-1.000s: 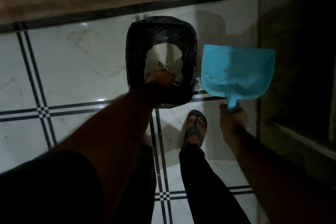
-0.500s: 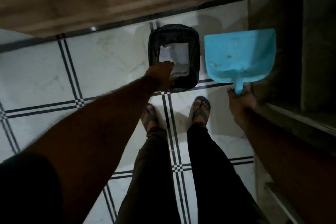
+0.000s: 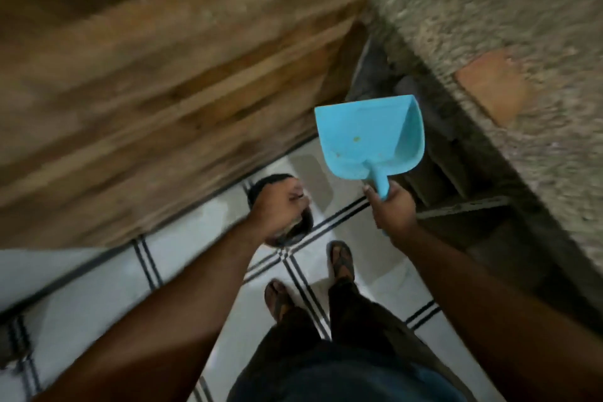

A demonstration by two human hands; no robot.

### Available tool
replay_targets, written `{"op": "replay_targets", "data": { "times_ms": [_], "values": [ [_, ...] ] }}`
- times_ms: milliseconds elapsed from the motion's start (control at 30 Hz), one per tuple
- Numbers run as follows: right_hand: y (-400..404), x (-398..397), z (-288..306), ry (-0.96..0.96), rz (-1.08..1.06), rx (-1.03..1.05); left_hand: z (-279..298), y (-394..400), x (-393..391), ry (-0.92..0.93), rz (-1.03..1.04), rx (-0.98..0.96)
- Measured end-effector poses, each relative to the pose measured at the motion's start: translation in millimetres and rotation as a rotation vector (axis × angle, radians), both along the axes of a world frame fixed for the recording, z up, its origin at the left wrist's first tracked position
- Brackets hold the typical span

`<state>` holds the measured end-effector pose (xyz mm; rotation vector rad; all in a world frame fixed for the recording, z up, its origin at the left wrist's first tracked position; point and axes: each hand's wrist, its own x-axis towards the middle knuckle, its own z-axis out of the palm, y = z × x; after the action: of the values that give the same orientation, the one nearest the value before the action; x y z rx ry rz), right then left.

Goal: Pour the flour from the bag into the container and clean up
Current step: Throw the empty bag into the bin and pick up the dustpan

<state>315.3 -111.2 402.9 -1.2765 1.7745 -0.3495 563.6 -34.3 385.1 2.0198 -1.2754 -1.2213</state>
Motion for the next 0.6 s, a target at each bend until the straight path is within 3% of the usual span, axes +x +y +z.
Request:
{"op": "replay_targets", "data": {
  "times_ms": [133, 267, 433, 600],
  "values": [
    [-10.4, -37.0, 81.0, -0.146, -0.133, -0.136, 80.7, -44.4, -26.9, 0.053, -0.010, -0.161],
    [-21.3, -104.3, 140.9, -0.150, -0.232, -0.273, 130.5, -89.7, -65.8, 0.031, -0.083, -0.271],
    [-26.9, -210.7, 162.9, -0.121, -0.434, -0.305, 143.1, -140.5, -130.4, -0.017, -0.226, -0.294],
    [-34.3, -315.8, 143.6, -0.069, -0.607, -0.255, 138.4, -193.4, -220.7, -0.063, -0.281, -0.298]
  ]
}}
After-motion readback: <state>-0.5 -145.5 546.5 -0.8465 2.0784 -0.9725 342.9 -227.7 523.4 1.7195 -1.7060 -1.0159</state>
